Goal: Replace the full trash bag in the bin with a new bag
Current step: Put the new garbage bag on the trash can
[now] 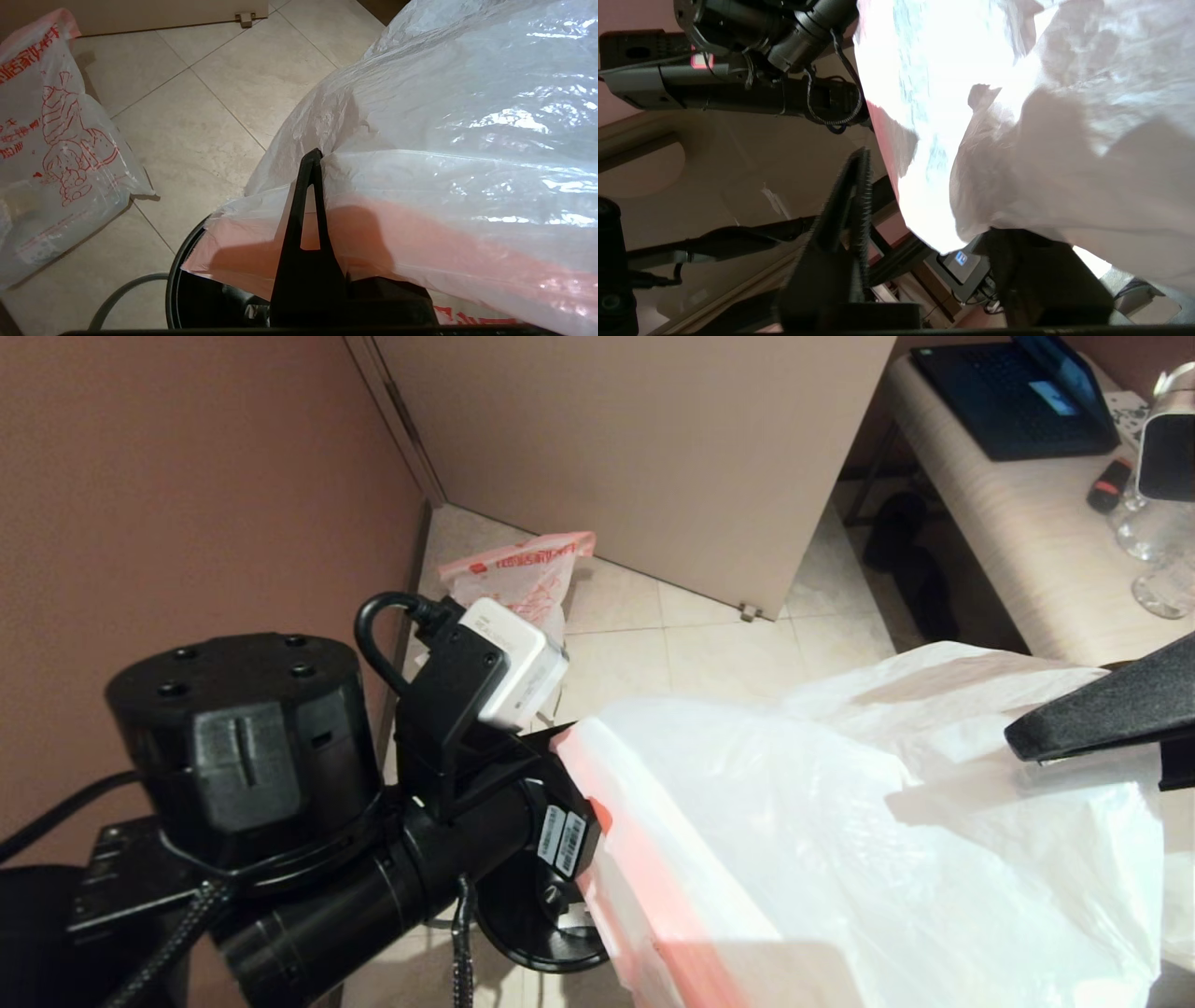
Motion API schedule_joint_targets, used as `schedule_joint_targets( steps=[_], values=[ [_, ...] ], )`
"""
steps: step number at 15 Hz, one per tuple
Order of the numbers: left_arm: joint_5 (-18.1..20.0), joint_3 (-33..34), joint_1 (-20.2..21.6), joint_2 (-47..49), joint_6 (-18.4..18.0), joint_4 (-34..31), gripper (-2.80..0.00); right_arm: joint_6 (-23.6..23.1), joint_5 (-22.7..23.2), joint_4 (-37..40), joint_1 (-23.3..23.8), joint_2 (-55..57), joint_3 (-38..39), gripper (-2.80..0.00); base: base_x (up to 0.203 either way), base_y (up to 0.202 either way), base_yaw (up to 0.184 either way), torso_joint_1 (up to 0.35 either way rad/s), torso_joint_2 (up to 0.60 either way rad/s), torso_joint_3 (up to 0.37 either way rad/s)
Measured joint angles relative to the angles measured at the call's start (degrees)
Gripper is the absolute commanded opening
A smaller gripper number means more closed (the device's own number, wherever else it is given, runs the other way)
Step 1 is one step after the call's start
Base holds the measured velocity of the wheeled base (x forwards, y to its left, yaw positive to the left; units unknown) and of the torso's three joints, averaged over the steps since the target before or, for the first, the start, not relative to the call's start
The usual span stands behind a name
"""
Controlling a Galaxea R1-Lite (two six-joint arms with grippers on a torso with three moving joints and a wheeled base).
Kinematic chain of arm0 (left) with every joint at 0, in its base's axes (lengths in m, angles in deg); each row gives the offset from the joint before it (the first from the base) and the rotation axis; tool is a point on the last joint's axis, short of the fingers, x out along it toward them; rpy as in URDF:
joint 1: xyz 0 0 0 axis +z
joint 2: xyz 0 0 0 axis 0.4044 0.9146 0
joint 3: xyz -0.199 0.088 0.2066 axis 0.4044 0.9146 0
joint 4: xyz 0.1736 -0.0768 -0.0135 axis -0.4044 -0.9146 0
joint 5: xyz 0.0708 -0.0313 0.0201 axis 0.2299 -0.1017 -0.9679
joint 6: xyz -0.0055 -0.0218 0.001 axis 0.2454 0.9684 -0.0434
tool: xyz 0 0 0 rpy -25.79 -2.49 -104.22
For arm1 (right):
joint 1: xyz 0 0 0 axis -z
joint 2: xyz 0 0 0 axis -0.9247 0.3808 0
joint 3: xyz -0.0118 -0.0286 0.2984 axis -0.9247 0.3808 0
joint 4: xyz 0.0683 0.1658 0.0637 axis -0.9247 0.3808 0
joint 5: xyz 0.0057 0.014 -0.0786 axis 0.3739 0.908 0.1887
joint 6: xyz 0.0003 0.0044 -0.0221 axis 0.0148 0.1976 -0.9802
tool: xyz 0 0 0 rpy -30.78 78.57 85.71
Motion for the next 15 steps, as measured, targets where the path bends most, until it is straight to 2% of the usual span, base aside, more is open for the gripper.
schedule_joint_targets(
  steps=[2,4,6,10,11,12,13,15],
  values=[
    [0.0,0.0,0.1,-1.7,2.6,-2.5,-2.80,0.1,-2.0,2.2,-0.4,-0.2,0.2,0.00,0.000,0.000,0.000,0.000,0.00,0.000],
    [0.0,-2.2,0.1,-4.1,6.5,-8.1,-2.80,0.1,-6.8,3.0,-0.1,-0.4,0.3,0.00,0.000,0.000,0.000,0.000,0.00,0.000],
    [0.1,-6.6,-0.1,-6.6,11.7,-17.0,-2.80,0.0,-9.9,3.3,0.4,-0.5,0.8,0.00,0.000,0.000,0.000,0.000,0.00,0.000],
    [0.2,-17.2,-0.4,-10.7,24.6,-39.5,-2.80,-0.1,-16.3,3.0,1.1,-0.7,2.8,0.00,0.000,0.000,0.000,0.000,0.00,0.000],
    [0.3,-19.8,-0.5,-11.4,27.4,-44.3,-2.80,-0.3,-16.5,2.8,1.6,-0.7,2.9,-1.97,0.000,0.000,0.000,0.000,0.00,0.000],
    [0.7,-23.1,-0.6,-12.0,30.3,-49.7,-2.80,-0.9,-16.7,2.8,2.6,-0.7,2.9,-2.80,0.000,0.000,0.000,0.000,0.00,0.000],
    [1.7,-26.6,-0.8,-12.3,33.2,-55.3,-2.80,-1.4,-16.8,2.7,4.0,-0.6,2.9,-2.80,0.000,0.000,0.000,0.000,0.00,0.000],
    [5.8,-33.1,-1.2,-12.6,38.9,-66.2,-2.80,-2.0,-16.9,0.4,7.9,-0.4,3.0,-2.80,0.000,0.000,0.000,0.000,0.00,0.000]
  ],
)
